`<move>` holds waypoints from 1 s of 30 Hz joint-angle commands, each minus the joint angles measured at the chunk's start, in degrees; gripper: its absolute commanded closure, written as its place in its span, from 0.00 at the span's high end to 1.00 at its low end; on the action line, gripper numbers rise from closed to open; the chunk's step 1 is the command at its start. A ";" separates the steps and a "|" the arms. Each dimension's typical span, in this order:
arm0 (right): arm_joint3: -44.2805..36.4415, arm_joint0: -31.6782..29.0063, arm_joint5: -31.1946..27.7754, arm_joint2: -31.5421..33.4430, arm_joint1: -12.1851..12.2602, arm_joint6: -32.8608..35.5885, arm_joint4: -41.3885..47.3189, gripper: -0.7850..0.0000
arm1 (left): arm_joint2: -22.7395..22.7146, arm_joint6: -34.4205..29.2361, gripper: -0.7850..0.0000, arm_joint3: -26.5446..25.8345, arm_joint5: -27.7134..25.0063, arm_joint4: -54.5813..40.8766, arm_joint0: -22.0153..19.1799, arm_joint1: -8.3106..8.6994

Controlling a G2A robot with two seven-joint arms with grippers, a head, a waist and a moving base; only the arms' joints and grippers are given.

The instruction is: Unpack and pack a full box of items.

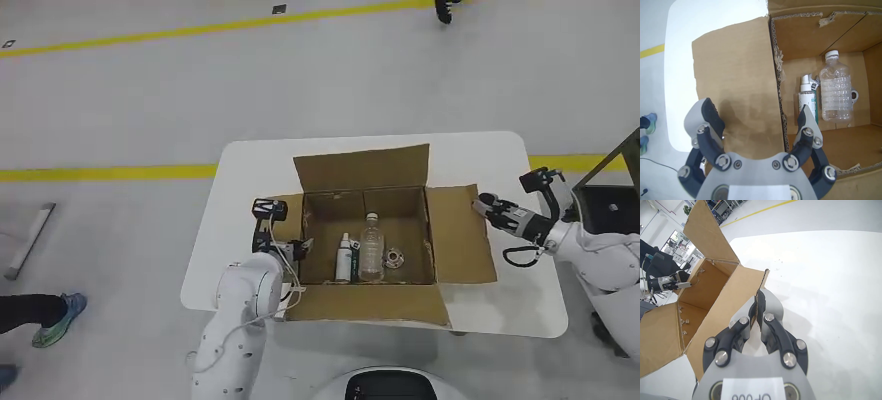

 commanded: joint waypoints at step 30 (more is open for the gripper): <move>-13.57 -10.95 0.90 9.43 1.78 0.13 -1.40 1.00 | 5.80 -0.13 1.00 -10.49 -1.20 -2.34 -3.09 -0.70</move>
